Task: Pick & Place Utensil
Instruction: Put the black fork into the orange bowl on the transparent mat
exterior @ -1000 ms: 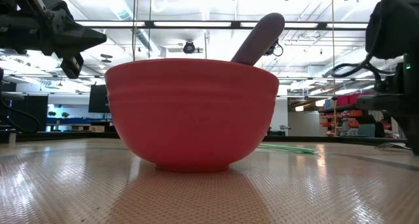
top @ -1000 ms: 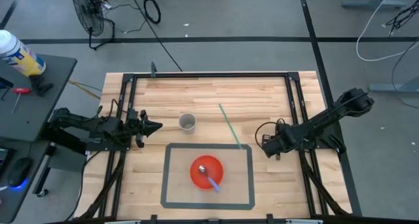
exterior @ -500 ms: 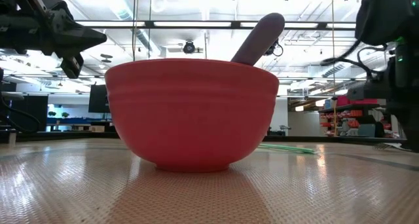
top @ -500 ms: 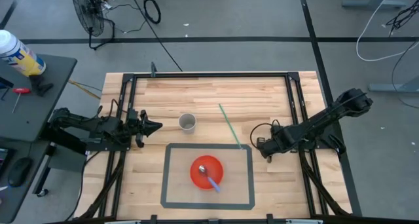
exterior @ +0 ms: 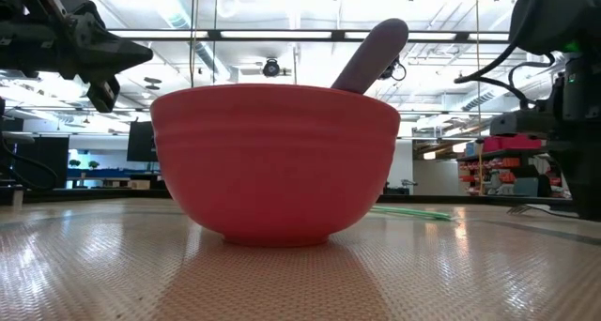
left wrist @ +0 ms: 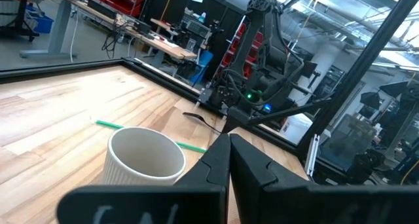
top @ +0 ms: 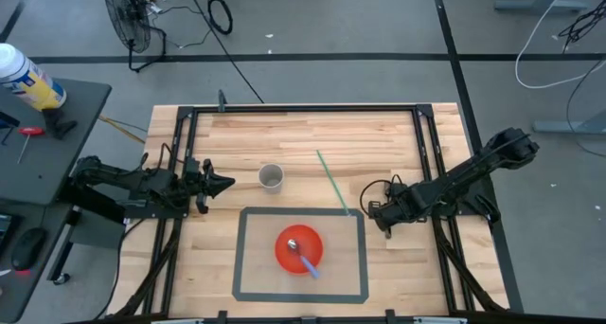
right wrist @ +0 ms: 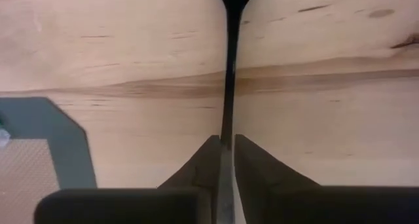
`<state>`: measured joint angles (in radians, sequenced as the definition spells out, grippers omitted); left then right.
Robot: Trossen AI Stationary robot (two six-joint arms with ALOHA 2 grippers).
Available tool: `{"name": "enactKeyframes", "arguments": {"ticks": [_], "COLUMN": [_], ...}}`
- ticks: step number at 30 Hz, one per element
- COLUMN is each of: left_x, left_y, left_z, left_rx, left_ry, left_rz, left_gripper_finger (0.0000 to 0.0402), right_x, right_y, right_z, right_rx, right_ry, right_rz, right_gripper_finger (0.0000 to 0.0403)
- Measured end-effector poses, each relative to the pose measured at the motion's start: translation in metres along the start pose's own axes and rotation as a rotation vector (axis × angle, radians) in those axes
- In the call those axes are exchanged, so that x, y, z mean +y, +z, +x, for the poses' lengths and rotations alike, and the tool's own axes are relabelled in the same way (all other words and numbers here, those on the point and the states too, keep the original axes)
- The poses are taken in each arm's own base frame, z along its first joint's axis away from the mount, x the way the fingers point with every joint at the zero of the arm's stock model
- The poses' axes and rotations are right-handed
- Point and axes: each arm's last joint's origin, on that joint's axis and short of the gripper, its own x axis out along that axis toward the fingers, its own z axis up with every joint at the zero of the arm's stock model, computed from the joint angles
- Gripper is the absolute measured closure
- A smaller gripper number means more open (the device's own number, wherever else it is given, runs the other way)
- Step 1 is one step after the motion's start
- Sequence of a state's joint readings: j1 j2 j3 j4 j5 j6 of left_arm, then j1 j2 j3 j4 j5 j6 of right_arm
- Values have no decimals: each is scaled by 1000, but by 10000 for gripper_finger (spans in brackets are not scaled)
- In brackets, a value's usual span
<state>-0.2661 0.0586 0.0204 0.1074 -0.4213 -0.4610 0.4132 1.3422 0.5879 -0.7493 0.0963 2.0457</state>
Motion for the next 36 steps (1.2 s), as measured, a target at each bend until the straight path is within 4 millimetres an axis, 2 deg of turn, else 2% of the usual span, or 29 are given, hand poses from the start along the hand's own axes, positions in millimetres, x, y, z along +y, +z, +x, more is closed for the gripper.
{"name": "enactKeyframes", "arguments": {"ticks": [7,11,17,36], "left_x": [0,0,0,0], "left_y": [0,0,0,0], "left_z": [0,0,0,0], "left_rx": [0,0,0,0], "left_ry": [0,0,0,0], "left_rz": [0,0,-1,0], "left_gripper_finger": [388,388,388,388], "right_x": [-1,3,-3,-3], "right_y": [10,21,35,37], "right_z": [0,2,13,14], "right_rx": [-62,-114,-131,-152], "right_ry": [-33,-24,-52,-52], "right_rz": [14,24,51,28], "right_gripper_finger": [317,311,318,368]}}
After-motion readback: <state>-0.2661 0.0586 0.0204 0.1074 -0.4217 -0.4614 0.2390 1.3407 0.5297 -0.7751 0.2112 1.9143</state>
